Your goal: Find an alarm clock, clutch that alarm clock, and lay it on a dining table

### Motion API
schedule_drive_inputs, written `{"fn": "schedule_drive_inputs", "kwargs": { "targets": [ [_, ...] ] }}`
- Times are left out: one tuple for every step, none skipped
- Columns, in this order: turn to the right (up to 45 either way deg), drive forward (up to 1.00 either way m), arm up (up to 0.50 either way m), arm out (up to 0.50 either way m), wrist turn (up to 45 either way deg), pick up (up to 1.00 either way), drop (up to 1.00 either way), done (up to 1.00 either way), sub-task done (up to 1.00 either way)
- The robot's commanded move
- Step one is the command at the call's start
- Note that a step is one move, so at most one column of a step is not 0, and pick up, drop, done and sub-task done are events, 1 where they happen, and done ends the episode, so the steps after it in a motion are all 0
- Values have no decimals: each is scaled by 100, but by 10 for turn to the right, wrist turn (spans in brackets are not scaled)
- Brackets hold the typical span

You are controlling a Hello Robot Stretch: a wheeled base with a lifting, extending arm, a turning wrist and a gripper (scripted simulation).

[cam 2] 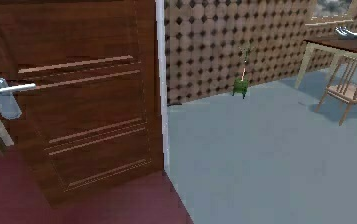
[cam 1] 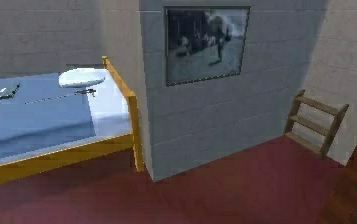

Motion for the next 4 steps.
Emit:
{"fn": "schedule_drive_inputs", "kwargs": {
  "targets": [
    [-240,0,0,0,0,0,0,0,0],
    [0,50,0,0,0,0,0,0,0],
    [-330,0,0,0,0,0,0,0,0],
    [0,55,0,0,0,0,0,0,0]
  ]
}}
